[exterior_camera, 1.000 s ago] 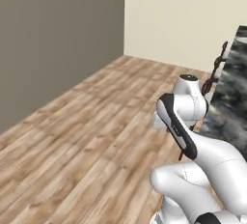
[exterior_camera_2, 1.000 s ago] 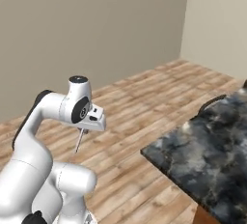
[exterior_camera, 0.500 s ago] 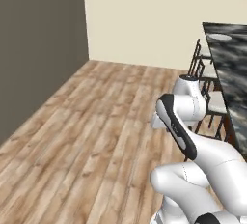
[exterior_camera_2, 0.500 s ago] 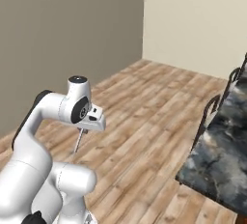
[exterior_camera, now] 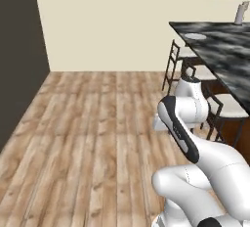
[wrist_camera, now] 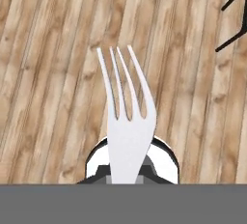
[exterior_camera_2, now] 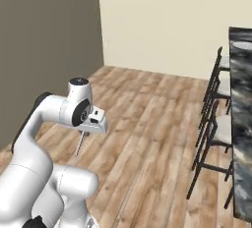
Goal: Take the fork and place it on the left side of the plate. Then take the spoon and place it on the right side of the plate. Make sure they're directly next to the plate.
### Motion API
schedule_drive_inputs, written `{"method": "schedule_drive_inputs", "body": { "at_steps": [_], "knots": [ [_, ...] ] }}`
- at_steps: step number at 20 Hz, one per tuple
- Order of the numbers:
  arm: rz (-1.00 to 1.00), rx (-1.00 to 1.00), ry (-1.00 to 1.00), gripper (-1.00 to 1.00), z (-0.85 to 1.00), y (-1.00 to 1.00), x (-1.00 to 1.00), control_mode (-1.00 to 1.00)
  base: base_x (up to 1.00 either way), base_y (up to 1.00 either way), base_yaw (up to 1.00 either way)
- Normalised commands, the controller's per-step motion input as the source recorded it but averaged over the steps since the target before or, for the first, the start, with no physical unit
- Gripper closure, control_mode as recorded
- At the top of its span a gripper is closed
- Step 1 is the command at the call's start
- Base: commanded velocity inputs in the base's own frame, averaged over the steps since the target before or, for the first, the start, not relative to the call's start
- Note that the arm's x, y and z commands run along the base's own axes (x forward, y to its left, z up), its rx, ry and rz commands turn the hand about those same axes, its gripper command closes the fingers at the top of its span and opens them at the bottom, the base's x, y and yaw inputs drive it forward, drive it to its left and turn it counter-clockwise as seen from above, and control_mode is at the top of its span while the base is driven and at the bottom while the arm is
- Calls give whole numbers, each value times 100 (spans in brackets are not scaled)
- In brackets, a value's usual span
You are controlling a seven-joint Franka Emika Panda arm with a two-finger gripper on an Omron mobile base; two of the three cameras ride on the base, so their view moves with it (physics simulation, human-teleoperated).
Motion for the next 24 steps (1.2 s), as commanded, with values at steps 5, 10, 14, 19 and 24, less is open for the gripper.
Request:
{"method": "schedule_drive_inputs", "body": {
  "at_steps": [5, 10, 14, 19, 24],
  "knots": [
    [0, 0, 0, 100, 0, 0, 0, 100, 100, 100, -50],
    [0, 0, 0, 100, 0, 0, 0, 100, 100, 100, -51],
    [0, 0, 0, 100, 0, 0, 0, 100, 100, 95, -57],
    [0, 0, 0, 100, 0, 0, 0, 100, 100, 80, -57],
    [0, 0, 0, 100, 0, 0, 0, 100, 100, 78, -59]
  ]
}}
